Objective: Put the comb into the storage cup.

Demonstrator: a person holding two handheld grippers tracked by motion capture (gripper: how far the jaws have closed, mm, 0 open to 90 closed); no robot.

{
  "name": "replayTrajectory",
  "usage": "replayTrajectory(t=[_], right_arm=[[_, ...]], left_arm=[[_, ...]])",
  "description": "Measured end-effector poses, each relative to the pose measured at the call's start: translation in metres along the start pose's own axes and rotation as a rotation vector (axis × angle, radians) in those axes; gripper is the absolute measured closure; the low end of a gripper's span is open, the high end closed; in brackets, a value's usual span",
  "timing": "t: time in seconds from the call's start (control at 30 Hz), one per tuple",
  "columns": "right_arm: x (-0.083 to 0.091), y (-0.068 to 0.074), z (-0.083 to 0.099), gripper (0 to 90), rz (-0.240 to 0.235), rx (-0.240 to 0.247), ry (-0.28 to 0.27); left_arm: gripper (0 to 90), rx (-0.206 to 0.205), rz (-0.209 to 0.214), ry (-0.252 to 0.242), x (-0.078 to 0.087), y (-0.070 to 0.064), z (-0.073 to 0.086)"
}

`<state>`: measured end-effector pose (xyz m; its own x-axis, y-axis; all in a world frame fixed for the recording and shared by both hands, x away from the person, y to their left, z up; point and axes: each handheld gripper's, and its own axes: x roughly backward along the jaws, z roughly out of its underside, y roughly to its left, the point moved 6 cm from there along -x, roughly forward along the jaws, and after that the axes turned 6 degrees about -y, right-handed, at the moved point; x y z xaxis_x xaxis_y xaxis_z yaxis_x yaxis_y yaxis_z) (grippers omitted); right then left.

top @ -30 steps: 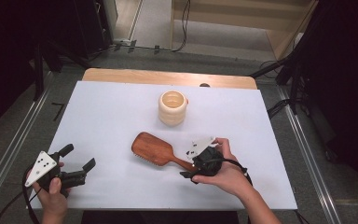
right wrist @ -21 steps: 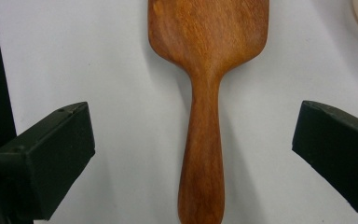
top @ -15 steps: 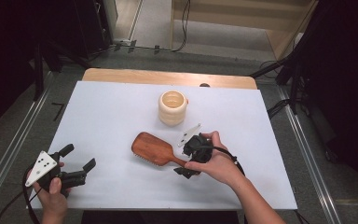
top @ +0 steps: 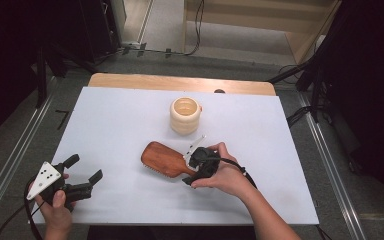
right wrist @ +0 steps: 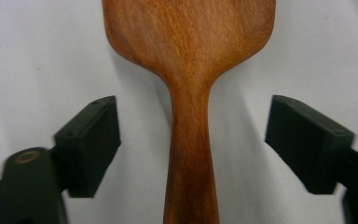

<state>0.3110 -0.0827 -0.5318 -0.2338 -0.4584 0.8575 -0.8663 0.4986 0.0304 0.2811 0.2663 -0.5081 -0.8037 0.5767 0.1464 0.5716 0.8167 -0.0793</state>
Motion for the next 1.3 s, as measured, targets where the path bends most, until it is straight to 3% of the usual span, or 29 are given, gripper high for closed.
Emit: replayTrajectory(t=[0.03, 0.2, 0.47, 0.53, 0.7, 0.97, 1.1, 1.17, 1.3], right_arm=[[-0.002, -0.001, 0.000, 25.0, 0.002, 0.017, 0.001], [-0.008, 0.001, -0.001, 40.2, 0.014, 0.011, 0.025], [-0.013, 0.002, -0.004, 55.6, 0.007, 0.029, 0.037], [-0.013, 0.002, -0.004, 66.0, 0.005, 0.025, 0.035], [-0.012, 0.002, -0.003, 68.7, 0.003, 0.025, 0.022], [-0.012, 0.002, 0.001, 69.7, -0.018, 0.011, -0.045], [-0.011, 0.001, 0.001, 69.8, 0.001, 0.038, -0.072], [-0.012, 0.001, 0.001, 69.9, 0.027, 0.032, -0.094], [-0.012, 0.001, 0.003, 69.9, 0.027, 0.021, -0.126]], left_arm=[[2.2, -0.001, -0.001, 0.002, 0.000, 0.000, 0.000], [2.2, -0.001, -0.002, 0.002, 0.000, 0.000, 0.000], [2.2, -0.001, -0.001, 0.002, 0.000, 0.000, 0.000], [2.2, -0.001, -0.001, 0.002, 0.000, 0.000, 0.000], [2.2, 0.000, -0.001, 0.002, 0.000, 0.000, 0.000], [2.2, -0.001, -0.004, 0.003, 0.000, 0.000, 0.000], [2.2, -0.001, -0.004, 0.004, 0.000, 0.000, 0.000], [2.2, -0.001, -0.003, 0.003, 0.000, 0.000, 0.000], [2.2, 0.000, -0.002, 0.002, 0.000, 0.000, 0.000]])
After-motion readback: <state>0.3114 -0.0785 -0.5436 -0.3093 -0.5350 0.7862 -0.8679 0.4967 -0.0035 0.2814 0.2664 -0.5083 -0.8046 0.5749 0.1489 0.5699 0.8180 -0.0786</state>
